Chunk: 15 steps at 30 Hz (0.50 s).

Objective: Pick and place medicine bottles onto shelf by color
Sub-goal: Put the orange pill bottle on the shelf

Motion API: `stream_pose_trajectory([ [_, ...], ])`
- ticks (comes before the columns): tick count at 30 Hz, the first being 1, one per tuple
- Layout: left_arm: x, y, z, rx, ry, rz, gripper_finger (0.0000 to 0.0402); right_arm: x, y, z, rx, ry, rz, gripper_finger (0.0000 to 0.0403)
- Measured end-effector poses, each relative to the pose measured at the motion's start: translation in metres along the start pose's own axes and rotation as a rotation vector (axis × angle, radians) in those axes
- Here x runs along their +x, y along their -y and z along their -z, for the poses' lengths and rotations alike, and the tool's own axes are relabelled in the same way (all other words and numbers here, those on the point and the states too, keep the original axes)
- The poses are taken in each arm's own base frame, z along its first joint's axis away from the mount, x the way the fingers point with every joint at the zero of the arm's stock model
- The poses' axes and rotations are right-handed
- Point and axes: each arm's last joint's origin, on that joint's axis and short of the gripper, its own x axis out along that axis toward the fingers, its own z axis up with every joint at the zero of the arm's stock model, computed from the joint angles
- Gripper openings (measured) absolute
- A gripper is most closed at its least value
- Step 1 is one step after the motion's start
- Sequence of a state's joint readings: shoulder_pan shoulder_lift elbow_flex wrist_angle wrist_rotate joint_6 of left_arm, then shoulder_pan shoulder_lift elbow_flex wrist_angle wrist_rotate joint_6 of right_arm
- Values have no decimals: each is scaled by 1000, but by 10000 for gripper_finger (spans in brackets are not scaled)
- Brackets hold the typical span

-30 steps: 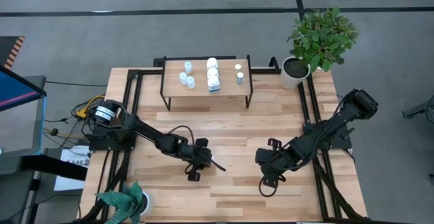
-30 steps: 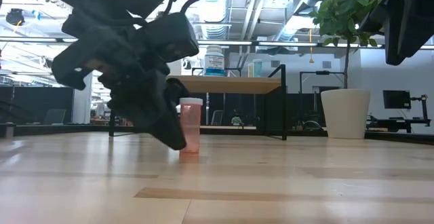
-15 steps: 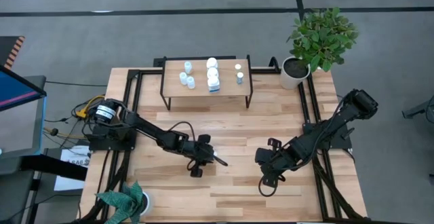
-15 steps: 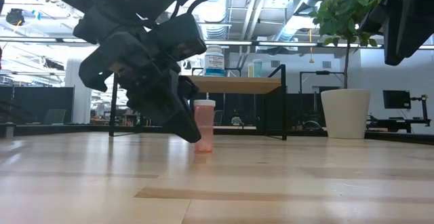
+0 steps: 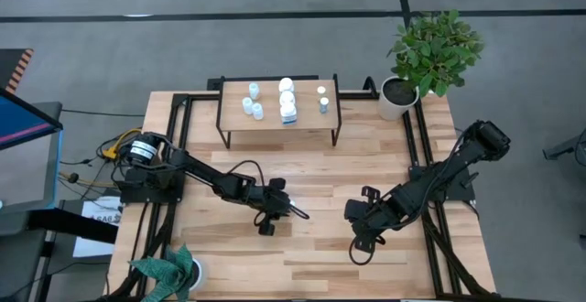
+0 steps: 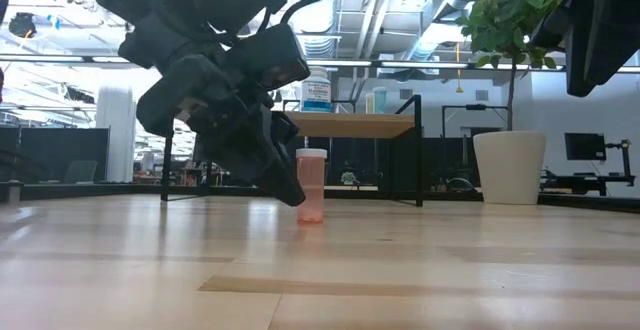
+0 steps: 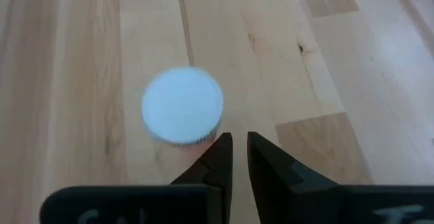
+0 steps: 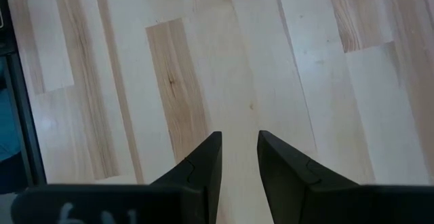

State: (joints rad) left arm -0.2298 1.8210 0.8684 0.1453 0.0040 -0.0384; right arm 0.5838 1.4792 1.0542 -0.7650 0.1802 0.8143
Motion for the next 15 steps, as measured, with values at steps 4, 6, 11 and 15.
stream_pose_trajectory([
  [4, 0, 2, 5, -25, -54, 53, 32, 0, 0, 0, 0, 2, -3, 118],
  [6, -2, 3, 8, -41, -96, 84, 32, 0, -1, -1, -2, 12, -10, 118],
  [11, -23, 5, 9, -58, -187, 114, 32, 1, 0, -13, -62, 73, -48, 118],
  [15, -57, 5, 6, -30, -255, 109, 32, 2, 5, -33, -89, 179, -90, 118],
])
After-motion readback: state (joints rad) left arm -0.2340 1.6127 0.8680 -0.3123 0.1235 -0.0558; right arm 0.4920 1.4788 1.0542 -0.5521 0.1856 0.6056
